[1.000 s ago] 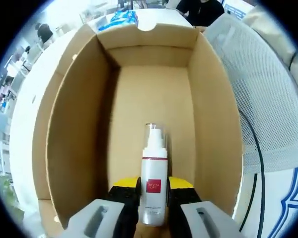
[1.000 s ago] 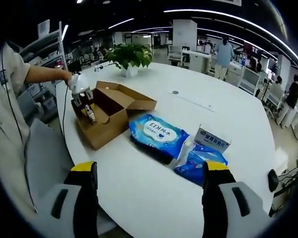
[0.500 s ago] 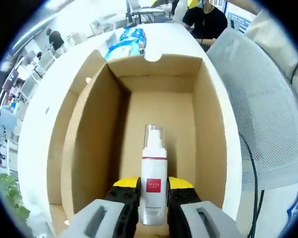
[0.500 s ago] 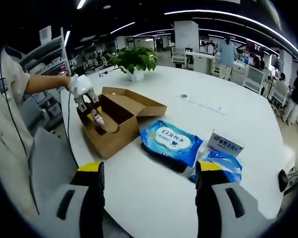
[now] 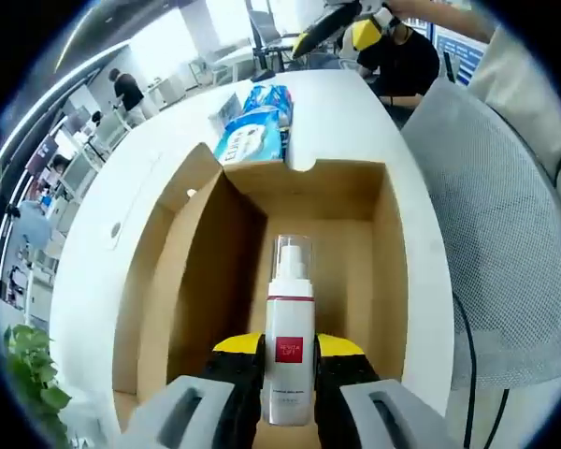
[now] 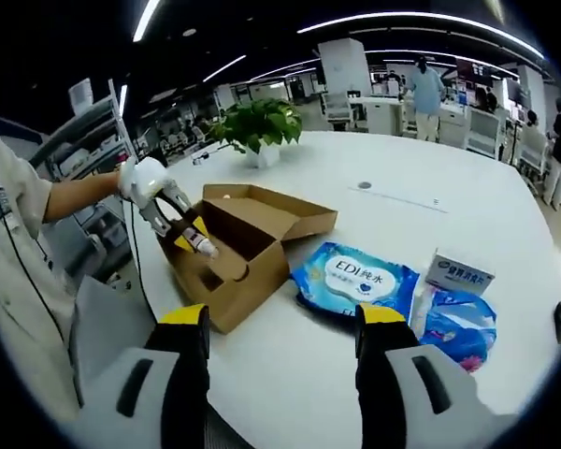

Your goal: Operate the shoe box by opening the lid, removing the specified soft item, and placing it in the target area until the item is outside and the box remains undamaged.

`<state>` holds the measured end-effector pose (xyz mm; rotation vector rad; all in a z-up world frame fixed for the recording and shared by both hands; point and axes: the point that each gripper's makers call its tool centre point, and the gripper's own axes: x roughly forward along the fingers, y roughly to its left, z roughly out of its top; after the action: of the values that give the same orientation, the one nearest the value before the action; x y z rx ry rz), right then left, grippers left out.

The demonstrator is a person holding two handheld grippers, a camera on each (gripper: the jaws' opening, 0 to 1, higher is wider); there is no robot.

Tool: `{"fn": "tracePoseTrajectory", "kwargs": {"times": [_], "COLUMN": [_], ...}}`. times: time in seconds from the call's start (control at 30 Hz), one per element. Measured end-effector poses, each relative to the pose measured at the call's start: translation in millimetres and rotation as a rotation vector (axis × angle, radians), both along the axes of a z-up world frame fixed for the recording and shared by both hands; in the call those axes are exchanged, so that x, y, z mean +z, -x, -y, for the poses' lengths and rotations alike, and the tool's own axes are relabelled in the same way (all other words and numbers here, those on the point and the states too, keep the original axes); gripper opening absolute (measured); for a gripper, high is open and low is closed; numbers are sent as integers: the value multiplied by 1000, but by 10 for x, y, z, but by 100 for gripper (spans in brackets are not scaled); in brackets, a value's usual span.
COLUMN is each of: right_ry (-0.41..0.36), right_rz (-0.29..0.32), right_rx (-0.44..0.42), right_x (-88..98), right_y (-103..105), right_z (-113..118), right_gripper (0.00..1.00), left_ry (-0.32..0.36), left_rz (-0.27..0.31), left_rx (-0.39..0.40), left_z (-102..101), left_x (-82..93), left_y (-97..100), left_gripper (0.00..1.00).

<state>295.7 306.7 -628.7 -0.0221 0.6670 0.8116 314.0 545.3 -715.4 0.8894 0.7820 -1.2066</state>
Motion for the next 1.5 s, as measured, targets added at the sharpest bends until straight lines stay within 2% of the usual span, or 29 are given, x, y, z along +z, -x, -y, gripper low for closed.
{"fn": "tracePoseTrajectory", "kwargs": {"times": [0.1, 0.27, 0.43, 0.77, 1.13, 1.5], "right_ry": [-20, -48, -64, -145, -174, -226], "right_rz": [-10, -28, -33, -61, -83, -130], "right_rx": [5, 13, 21, -25, -32, -35], "right_x": [-9, -36, -65, -98, -154, -184], "right_y": [-4, -9, -30, -119, -167, -160], "right_z": [-120, -278, -430, -674, -884, -1018], "right_gripper": [54, 54, 50, 46, 38, 37], "left_ry": [12, 48, 83, 151, 244, 319], "left_rz": [13, 28, 55, 79, 118, 141], "left_rx": [13, 44, 51, 66, 116, 149], "left_z": [16, 80, 203, 429, 653, 822], "left_x": [23, 69, 142, 172, 273, 317], "left_y": [-7, -26, -12, 18, 32, 84], "left_gripper": [19, 19, 19, 19, 19, 19]}}
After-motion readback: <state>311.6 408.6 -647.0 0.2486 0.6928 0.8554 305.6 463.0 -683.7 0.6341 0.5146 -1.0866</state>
